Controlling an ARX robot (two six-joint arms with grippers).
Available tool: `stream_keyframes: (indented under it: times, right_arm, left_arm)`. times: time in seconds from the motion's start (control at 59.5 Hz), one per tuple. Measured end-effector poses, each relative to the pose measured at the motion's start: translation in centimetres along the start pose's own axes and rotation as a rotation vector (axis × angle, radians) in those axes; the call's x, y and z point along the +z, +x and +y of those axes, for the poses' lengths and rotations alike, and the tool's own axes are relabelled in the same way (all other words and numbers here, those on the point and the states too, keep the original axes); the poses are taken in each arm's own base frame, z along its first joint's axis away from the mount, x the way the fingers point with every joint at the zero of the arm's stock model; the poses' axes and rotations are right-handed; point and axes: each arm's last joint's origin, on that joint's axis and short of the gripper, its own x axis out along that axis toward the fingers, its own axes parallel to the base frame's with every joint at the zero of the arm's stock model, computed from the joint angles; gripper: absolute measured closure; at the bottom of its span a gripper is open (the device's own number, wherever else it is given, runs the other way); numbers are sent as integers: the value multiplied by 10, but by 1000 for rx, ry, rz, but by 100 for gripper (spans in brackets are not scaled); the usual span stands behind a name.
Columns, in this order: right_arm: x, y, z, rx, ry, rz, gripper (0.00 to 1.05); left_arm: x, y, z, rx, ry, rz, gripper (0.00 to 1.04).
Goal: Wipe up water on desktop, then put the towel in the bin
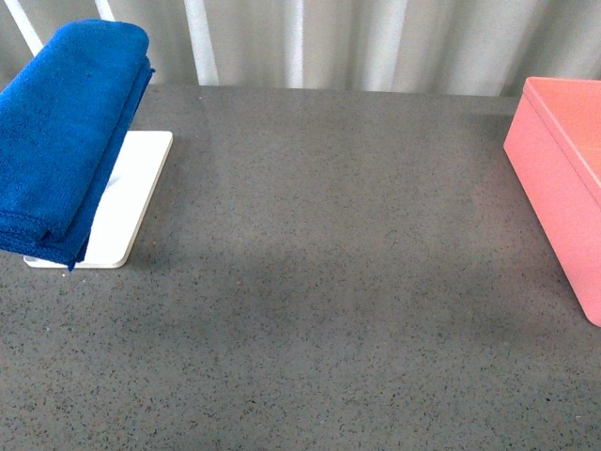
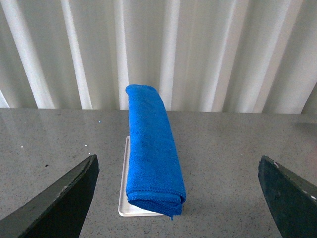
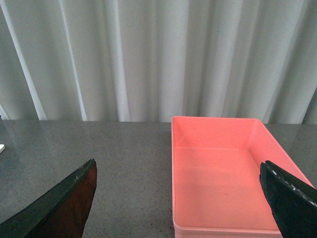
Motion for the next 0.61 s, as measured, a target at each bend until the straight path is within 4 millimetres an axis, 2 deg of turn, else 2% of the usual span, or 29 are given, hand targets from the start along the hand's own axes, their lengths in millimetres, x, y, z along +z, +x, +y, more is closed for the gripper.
stream_keyframes:
  times: [0.067, 0.151, 0.252, 0.336, 0.42, 0.471, 0.606]
  right_arm:
    - [0, 0, 0, 0, 0, 0, 7]
    - [0, 0, 0, 1, 0, 0, 7]
    - [0, 0, 0, 1, 0, 0, 7]
    - [0, 0, 0, 0, 0, 0, 7]
    - [0, 0, 0, 1, 0, 0, 7]
    - [0, 0, 0, 0, 0, 0, 7]
    - [0, 0, 0, 0, 0, 0, 7]
  left_arm:
    - [-2, 1, 0, 7, -25, 50, 7]
    - [-1, 5, -1, 42, -203, 395, 7]
    - [5, 23, 1, 47, -307, 503, 7]
    - [31, 50, 5, 20, -297, 430, 7]
    - [63, 89, 8, -26, -212, 356, 7]
    - [76, 113, 9, -51, -153, 350, 7]
    - [84, 181, 7, -79, -31, 435, 7]
